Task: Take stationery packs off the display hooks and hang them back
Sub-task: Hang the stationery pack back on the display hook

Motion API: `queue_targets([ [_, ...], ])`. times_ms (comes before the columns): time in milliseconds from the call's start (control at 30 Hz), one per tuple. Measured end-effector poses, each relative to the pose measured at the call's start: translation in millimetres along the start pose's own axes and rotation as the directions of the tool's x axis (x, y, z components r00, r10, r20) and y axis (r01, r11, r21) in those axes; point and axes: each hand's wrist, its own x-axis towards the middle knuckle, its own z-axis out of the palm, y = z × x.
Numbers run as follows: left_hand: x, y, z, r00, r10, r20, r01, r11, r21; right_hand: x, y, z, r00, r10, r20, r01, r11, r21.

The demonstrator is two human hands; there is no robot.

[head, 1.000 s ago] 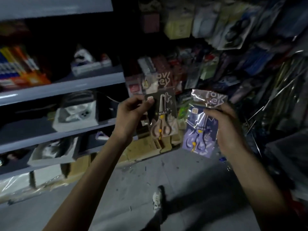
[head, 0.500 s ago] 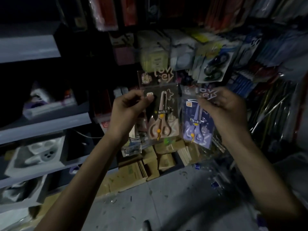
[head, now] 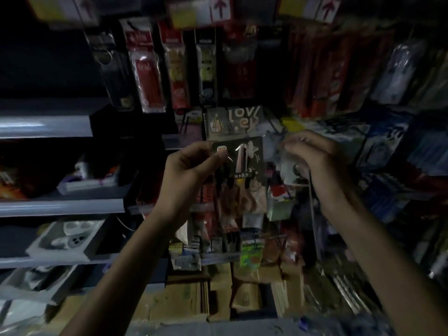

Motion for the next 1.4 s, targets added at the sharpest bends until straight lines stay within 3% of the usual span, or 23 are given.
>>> queue_targets([
  [300,13.5,51.0,4.2,0.995,0.082,-0.060,-0.081,0.996,0.025,42.7,-53.3,-0.9,0.974,-0.053,0.220,0.024,0.991,0.135],
  [733,79.6,135.7,-60.9,0.971,0.241,-0.009,-0.238,0.963,0.129,92.4,-125.0,63.3,0.942,-0.324,0.089,0.310,0.940,0.140],
  [933,133.7,178.3,-84.4,0.927,0.368,-0.069,-0.354,0.922,0.158,122.1,-163.3,92.1,0.957,-0.288,-0.030,0.287,0.931,0.225],
  [1133,179.3,208.1,-88.4,0.942,0.316,-0.116,-0.314,0.949,0.039,155.0,-203.4,103.8,0.967,-0.247,-0.062,0.254,0.924,0.286],
  [1200,191.9,217.7,-90.5,0.921,0.369,-0.123,-0.360,0.929,0.089,167.5,-215.3,104.1,0.970,-0.231,-0.074,0.242,0.921,0.306],
  [1267,210.0,225.6,-96.5,0.796,0.583,-0.162,-0.479,0.771,0.421,178.2,-224.9,102.0,0.974,-0.207,-0.087,0.224,0.920,0.322],
  [1333,228.0,237.9,-102.5,0.590,0.806,-0.049,-0.481,0.399,0.781,185.9,-232.0,98.2,0.974,-0.200,-0.103,0.223,0.918,0.329],
  [1367,236.5,245.5,-104.9,0.516,0.855,0.054,-0.429,0.204,0.880,188.7,-235.0,96.6,0.973,-0.203,-0.111,0.229,0.916,0.330],
  [1400,243.9,253.7,-106.0,0.491,0.857,0.154,-0.374,0.048,0.926,191.1,-237.3,95.2,0.971,-0.207,-0.122,0.237,0.915,0.327],
])
